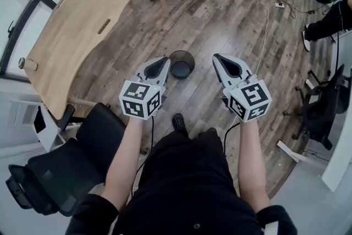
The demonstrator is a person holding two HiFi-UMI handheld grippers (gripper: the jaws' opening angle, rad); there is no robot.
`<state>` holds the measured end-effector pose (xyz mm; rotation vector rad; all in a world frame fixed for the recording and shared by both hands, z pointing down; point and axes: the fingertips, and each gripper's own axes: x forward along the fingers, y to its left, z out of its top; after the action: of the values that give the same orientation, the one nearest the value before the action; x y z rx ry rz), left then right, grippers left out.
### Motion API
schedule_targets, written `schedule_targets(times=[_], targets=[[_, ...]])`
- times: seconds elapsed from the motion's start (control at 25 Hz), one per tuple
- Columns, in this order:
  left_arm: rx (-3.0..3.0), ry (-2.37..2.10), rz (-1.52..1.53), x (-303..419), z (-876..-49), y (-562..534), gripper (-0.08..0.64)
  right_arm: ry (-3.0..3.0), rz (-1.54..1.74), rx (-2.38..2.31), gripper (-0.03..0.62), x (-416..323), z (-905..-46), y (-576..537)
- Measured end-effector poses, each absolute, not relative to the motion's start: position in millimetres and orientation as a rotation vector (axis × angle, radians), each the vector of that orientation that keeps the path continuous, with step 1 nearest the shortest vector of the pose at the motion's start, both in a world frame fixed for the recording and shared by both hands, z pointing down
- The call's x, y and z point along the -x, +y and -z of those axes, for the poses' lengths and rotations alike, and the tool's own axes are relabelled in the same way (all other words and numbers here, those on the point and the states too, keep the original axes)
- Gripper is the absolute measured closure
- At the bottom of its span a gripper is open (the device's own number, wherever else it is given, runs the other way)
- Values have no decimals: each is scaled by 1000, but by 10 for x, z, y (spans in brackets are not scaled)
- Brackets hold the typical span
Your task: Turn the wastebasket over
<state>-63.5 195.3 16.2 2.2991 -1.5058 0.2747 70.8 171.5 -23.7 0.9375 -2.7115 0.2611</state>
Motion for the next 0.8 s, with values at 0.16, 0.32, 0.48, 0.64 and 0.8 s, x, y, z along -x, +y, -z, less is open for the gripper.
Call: schedule_targets(times=[0.16,0.32,0.48,0.64,0.8], targets=[[-2296,-1506,-264,703,-152,1963,529,-2708,-271,-928,560,-645,237,1736],[-2283,-1492,-256,767,-230,1988,529,-2707,-319,-931,560,-596,172,1769],[-2278,-1475,-247,786,-300,2015,529,-2682,-346,-966,560,-634,96,1804],[-2266,-1455,-249,797,-379,2058,529,-2655,-370,-999,560,-671,11,1831],[-2242,-1428,-270,765,-497,2128,529,-2631,-403,-1009,558,-710,-67,1865]])
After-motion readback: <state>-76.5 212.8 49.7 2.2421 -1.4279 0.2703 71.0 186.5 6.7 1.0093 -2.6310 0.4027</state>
